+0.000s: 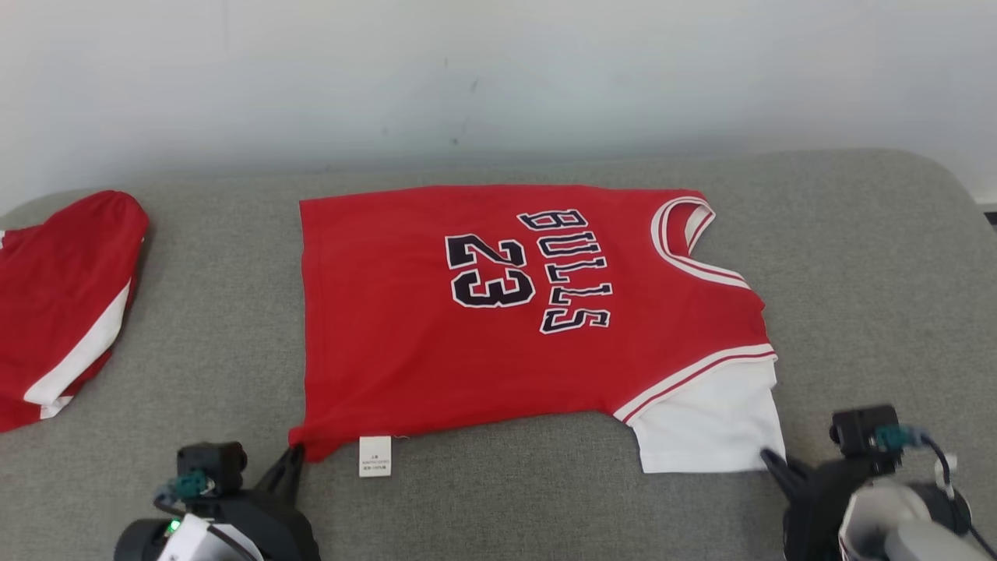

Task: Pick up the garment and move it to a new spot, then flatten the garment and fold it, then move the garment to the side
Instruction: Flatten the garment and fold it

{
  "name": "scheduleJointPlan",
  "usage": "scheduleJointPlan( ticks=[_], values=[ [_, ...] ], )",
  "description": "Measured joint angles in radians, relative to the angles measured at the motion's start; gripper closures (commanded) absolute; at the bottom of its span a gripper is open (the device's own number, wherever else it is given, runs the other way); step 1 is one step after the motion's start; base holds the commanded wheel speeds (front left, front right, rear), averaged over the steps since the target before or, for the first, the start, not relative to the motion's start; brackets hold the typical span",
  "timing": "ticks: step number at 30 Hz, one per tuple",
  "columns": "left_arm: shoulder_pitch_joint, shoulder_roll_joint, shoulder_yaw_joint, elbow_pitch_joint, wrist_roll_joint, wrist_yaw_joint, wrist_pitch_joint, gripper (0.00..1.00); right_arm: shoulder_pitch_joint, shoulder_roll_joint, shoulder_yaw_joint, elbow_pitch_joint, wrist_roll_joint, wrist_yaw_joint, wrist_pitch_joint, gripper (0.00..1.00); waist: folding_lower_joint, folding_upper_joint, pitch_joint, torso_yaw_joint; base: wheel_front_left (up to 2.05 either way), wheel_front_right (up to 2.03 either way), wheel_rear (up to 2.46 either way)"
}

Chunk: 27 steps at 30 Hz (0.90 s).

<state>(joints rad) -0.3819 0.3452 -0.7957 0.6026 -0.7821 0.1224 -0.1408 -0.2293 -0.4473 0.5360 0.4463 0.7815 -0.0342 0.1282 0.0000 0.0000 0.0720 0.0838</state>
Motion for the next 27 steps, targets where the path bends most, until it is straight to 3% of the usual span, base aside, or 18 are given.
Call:
scheduleJointPlan(
  ticks=[6,8,12,15,18,21,23,25,27],
  values=[
    [-0.115,0.031,0.022,-0.044,-0.02,-0.067,0.061,1.0,-0.173,0.007,-0.001,-0.038,0.006,0.03,0.071,1.0,0.0,0.0,0.039,-0.007,0.0,0.0,0.0],
    [-0.195,0.024,0.055,-0.048,-0.077,-0.107,0.105,1.0,-0.262,0.028,-0.012,-0.031,0.03,0.036,0.113,1.0,0.0001,0.0,0.06,-0.01,0.0,0.0,0.0],
    [-0.427,0.025,0.119,-0.002,-0.125,-0.142,0.201,1.0,-0.504,0.103,-0.04,0.041,0.082,0.041,0.215,1.0,0.0002,0.0001,0.108,-0.016,0.0,0.0,0.0],
    [-0.658,0.03,0.153,0.039,-0.116,-0.14,0.257,1.0,-0.766,0.17,-0.091,0.107,0.085,-0.001,0.249,1.0,0.0003,0.0002,0.148,-0.02,0.0,0.0,0.0],
    [-0.91,0.033,0.2,0.049,-0.053,-0.123,0.253,1.0,-0.997,0.225,-0.221,0.079,0.014,-0.052,0.171,1.0,0.0004,0.0002,0.19,-0.023,0.0,0.0,0.0],
    [-1.087,0.021,0.256,-0.008,-0.043,-0.114,0.186,1.0,-1.196,0.258,-0.261,0.079,0.014,-0.055,0.064,1.0,0.0002,0.0001,0.232,-0.022,0.0,0.0,0.0],
    [-1.118,0.015,0.258,-0.068,-0.024,-0.114,0.143,1.0,-1.274,0.245,-0.26,0.041,0.012,-0.029,0.009,1.0,0.0001,0.0,0.261,-0.018,0.0,0.0,0.0],
    [-1.077,0.031,0.256,-0.134,0.001,-0.114,0.11,1.0,-1.271,0.22,-0.241,-0.018,0.005,0.019,-0.028,1.0,0.0001,0.0001,0.29,-0.012,0.0,0.0,0.0],
    [-0.984,0.049,0.246,-0.16,0.013,-0.115,0.055,1.0,-1.178,0.201,-0.226,-0.037,0.008,0.088,-0.066,1.0,0.0001,0.0001,0.315,-0.003,0.0,0.0,0.0]
  ],
)
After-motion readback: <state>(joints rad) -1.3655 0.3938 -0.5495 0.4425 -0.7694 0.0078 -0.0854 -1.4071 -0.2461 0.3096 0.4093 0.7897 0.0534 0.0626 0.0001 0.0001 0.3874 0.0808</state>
